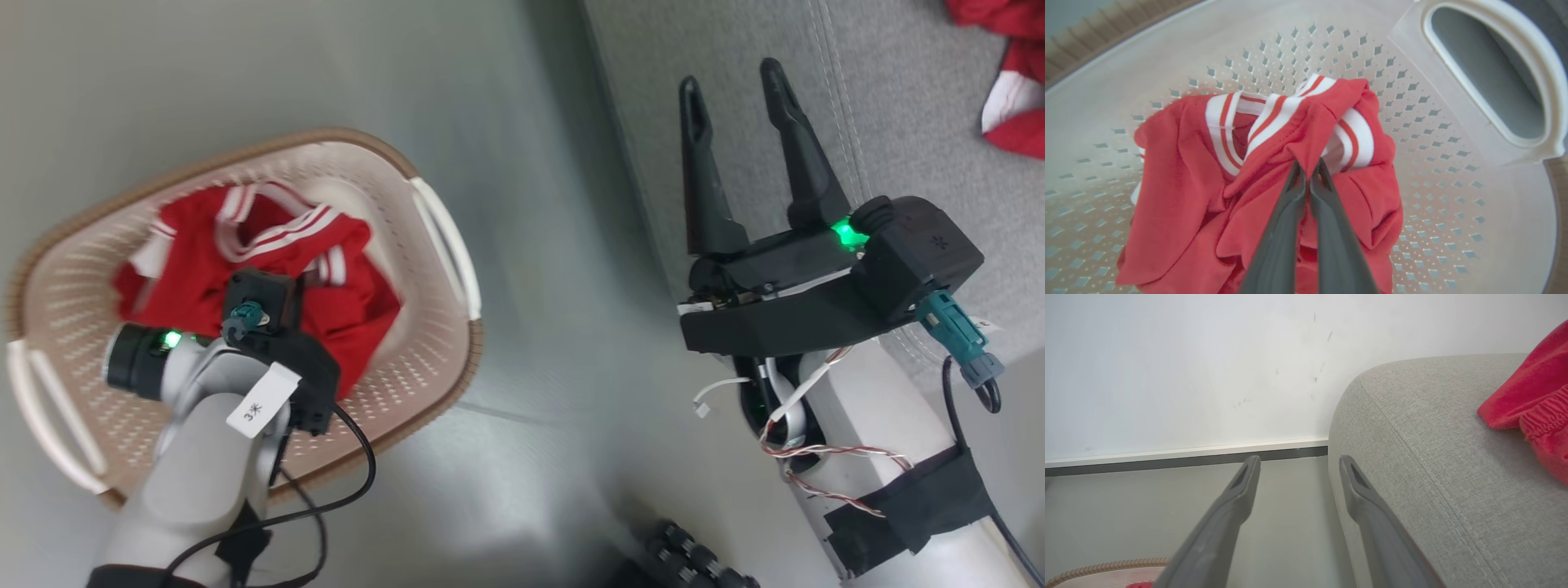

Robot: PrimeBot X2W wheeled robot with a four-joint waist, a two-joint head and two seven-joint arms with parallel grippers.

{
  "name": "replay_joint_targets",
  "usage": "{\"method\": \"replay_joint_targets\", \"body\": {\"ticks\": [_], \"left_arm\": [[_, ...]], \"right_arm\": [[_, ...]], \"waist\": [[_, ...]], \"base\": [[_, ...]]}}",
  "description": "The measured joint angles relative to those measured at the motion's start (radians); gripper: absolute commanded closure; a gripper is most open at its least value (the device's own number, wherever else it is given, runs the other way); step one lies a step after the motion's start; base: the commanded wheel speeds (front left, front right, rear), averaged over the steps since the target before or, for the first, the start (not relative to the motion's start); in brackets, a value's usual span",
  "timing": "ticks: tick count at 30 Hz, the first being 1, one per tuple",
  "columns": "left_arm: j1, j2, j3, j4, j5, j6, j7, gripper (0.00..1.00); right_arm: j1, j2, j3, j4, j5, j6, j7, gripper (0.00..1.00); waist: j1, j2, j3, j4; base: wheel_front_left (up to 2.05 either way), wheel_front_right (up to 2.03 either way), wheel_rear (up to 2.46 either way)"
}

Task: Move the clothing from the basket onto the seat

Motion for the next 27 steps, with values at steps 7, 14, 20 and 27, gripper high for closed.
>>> {"method": "replay_joint_targets", "body": {"ticks": [7, 14, 20, 27], "left_arm": [[0.030, -0.042, 0.051, -0.015, -0.071, -0.018, -0.090, 1.00], [0.080, -0.064, 0.075, -0.032, -0.114, -0.042, -0.145, 1.00], [0.123, -0.076, 0.082, -0.062, -0.134, -0.060, -0.160, 1.00], [0.169, -0.083, 0.093, -0.117, -0.152, -0.078, -0.171, 1.00]], "right_arm": [[0.020, -0.035, -0.012, 0.021, -0.016, 0.000, -0.003, 0.00], [0.064, -0.067, -0.019, 0.046, -0.017, 0.000, -0.004, 0.00], [0.107, -0.087, -0.021, 0.068, -0.017, 0.000, -0.004, 0.00], [0.157, -0.099, -0.025, 0.087, -0.013, 0.001, -0.002, 0.00]], "waist": [[0.0000, 0.0000, -0.074, 0.056], [-0.0001, -0.0001, -0.161, 0.109], [-0.0001, -0.0001, -0.239, 0.151], [-0.0001, -0.0001, -0.333, 0.195]], "base": [[0.00, 0.00, 0.00], [0.00, 0.00, 0.00], [0.00, 0.00, 0.00], [0.00, 0.00, 0.00]]}}
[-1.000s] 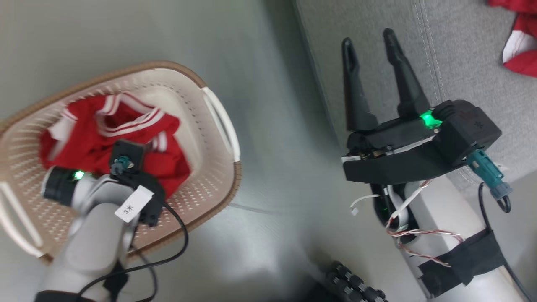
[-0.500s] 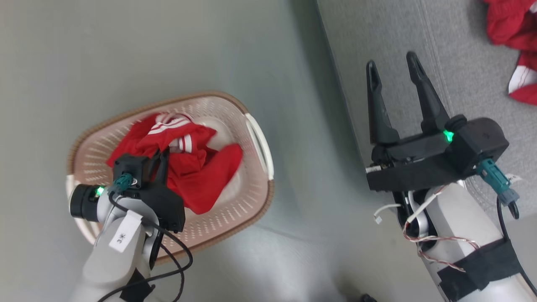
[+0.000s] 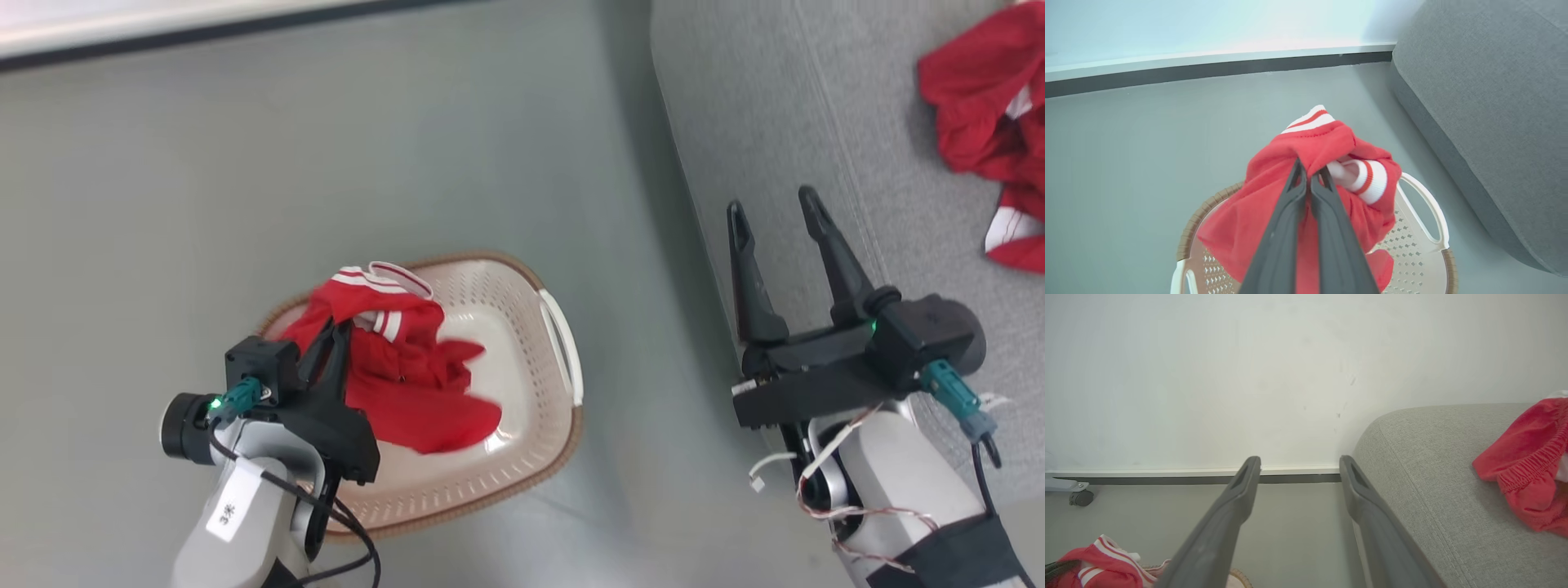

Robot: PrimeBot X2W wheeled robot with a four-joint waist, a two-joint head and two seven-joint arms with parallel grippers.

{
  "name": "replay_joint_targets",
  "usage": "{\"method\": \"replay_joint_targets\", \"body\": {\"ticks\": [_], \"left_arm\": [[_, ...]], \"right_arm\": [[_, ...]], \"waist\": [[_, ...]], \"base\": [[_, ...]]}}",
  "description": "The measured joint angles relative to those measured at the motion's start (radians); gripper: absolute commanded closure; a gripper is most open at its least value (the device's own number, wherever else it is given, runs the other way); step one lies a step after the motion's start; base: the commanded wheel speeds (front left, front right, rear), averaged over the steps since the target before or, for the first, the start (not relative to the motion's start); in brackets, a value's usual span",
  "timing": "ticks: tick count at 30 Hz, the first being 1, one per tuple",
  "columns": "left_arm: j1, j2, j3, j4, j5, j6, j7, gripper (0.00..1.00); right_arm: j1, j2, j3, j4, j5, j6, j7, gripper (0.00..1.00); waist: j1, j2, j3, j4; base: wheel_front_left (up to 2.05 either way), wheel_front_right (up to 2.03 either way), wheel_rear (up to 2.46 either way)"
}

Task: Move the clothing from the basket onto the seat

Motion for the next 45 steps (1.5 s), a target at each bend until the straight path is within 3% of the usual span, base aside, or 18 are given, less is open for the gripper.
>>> {"method": "replay_joint_targets", "body": {"ticks": [22, 45], "left_arm": [[0.089, -0.020, 0.038, -0.304, -0.055, -0.018, -0.006, 1.00], [0.211, -0.024, -0.012, -0.661, -0.074, -0.027, -0.004, 1.00]], "right_arm": [[0.144, -0.017, 0.014, 0.028, 0.045, 0.012, 0.025, 0.00], [0.258, -0.022, 0.046, -0.002, 0.069, 0.021, 0.072, 0.00]], "waist": [[0.0001, 0.0000, -0.250, 0.083], [0.0002, 0.0001, -0.420, 0.083]], "base": [[0.00, 0.00, 0.00], [0.00, 0.00, 0.00]]}}
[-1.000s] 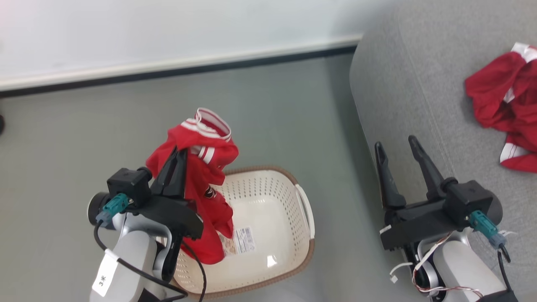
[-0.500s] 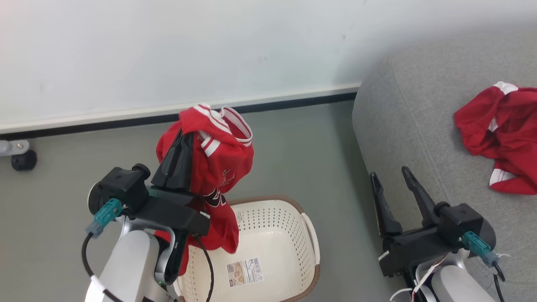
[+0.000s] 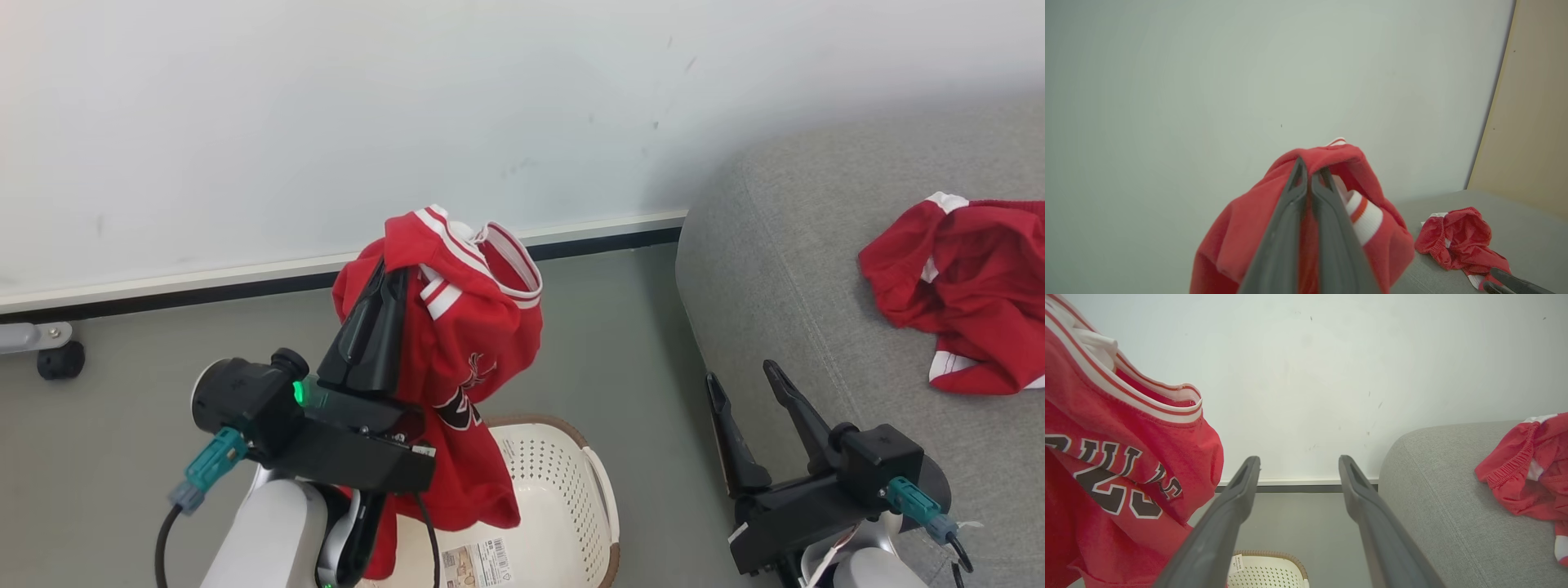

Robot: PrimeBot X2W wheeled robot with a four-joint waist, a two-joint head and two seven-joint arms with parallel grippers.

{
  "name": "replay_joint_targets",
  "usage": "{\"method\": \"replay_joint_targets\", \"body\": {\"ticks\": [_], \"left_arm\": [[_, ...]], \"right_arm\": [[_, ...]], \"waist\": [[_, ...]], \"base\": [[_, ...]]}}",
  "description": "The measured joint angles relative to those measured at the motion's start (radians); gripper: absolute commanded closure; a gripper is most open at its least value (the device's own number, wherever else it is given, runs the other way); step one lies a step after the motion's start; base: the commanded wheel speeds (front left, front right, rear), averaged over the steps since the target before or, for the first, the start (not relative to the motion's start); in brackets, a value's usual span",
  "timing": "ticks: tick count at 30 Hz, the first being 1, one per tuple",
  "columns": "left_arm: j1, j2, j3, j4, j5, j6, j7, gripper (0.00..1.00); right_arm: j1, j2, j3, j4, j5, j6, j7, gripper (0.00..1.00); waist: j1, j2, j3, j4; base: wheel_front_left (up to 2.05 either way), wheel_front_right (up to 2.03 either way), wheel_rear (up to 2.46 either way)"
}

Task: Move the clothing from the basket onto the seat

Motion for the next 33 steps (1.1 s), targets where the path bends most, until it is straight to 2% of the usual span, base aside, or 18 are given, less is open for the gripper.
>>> {"method": "replay_joint_targets", "body": {"ticks": [9, 25, 33], "left_arm": [[0.035, 0.000, -0.012, -0.062, -0.011, 0.011, 0.036, 1.00], [0.035, 0.000, -0.016, -0.091, -0.021, 0.029, 0.084, 1.00], [0.035, 0.000, -0.023, -0.106, -0.023, 0.037, 0.105, 1.00]], "right_arm": [[0.013, -0.004, 0.000, -0.023, 0.002, 0.000, 0.013, 0.00], [0.008, -0.007, 0.020, -0.049, 0.001, 0.001, 0.039, 0.00], [-0.034, 0.006, 0.072, -0.078, -0.019, 0.027, 0.056, 0.00]], "waist": [[0.0000, 0.0000, -0.002, -0.006], [0.0000, 0.0001, 0.001, -0.005], [0.0000, 0.0000, 0.007, -0.001]], "base": [[0.00, 0.00, 0.00], [0.00, 0.00, 0.00], [0.00, 0.00, 0.00]]}}
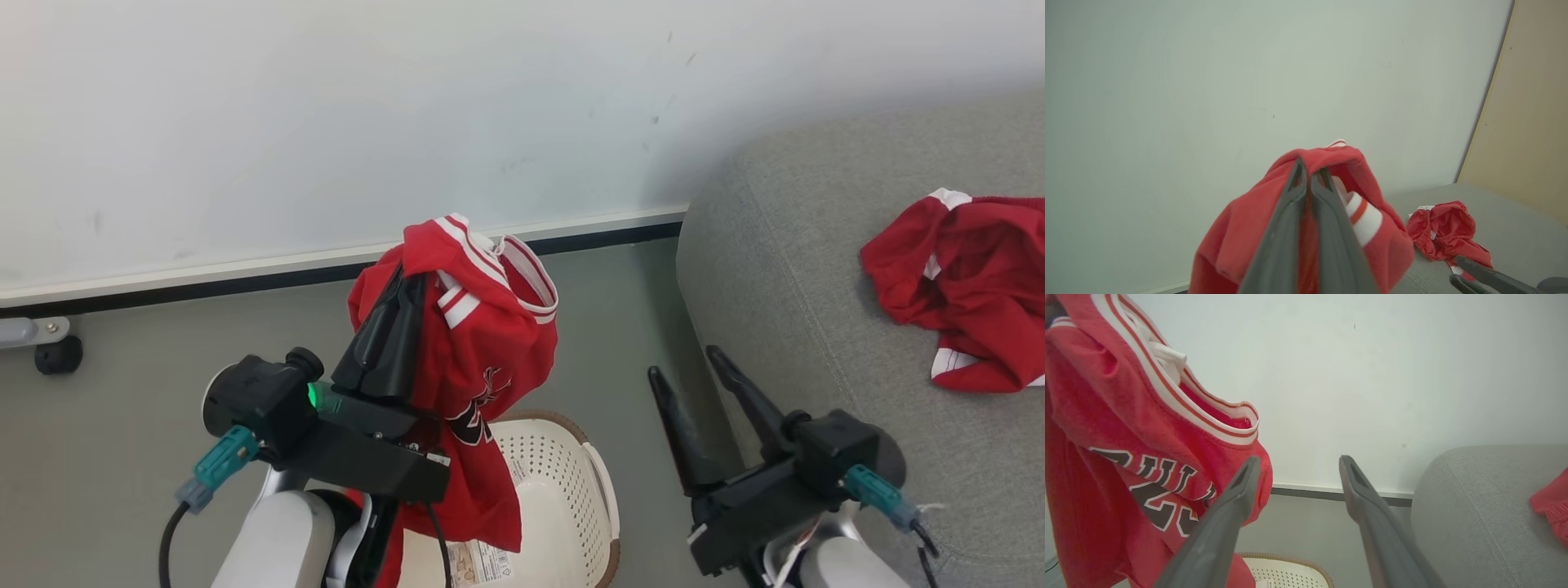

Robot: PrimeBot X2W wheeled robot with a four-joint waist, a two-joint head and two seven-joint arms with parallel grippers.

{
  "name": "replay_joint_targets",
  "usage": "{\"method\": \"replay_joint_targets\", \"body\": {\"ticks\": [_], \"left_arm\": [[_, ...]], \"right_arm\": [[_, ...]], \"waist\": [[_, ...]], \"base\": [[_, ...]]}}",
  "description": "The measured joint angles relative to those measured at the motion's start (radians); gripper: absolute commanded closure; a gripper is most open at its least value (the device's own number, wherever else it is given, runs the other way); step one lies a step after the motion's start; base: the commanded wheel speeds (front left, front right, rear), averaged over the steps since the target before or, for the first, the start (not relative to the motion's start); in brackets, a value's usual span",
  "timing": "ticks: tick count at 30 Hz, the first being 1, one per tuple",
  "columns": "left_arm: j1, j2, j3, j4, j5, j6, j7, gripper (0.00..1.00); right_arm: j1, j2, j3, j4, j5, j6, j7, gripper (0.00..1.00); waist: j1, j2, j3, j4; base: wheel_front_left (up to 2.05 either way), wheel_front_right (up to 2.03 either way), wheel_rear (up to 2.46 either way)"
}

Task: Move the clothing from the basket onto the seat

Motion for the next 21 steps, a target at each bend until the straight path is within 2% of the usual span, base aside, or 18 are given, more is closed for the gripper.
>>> {"method": "replay_joint_targets", "body": {"ticks": [5, 14, 21], "left_arm": [[0.000, -0.001, -0.006, -0.002, 0.000, 0.000, 0.007, 1.00], [-0.003, -0.001, -0.021, -0.010, -0.006, 0.000, 0.019, 1.00], [-0.012, -0.003, -0.037, -0.013, -0.009, 0.000, 0.027, 1.00]], "right_arm": [[-0.042, 0.034, 0.052, -0.002, -0.011, 0.023, 0.015, 0.00], [-0.112, 0.097, 0.156, 0.029, -0.021, 0.090, 0.044, 0.00], [-0.156, 0.111, 0.191, 0.079, -0.026, 0.119, 0.061, 0.00]], "waist": [[0.0000, 0.0001, 0.006, 0.006], [0.0000, 0.0000, 0.016, 0.018], [0.0001, 0.0000, 0.025, 0.036]], "base": [[0.00, 0.00, 0.00], [0.00, 0.00, 0.00], [0.00, 0.00, 0.00]]}}
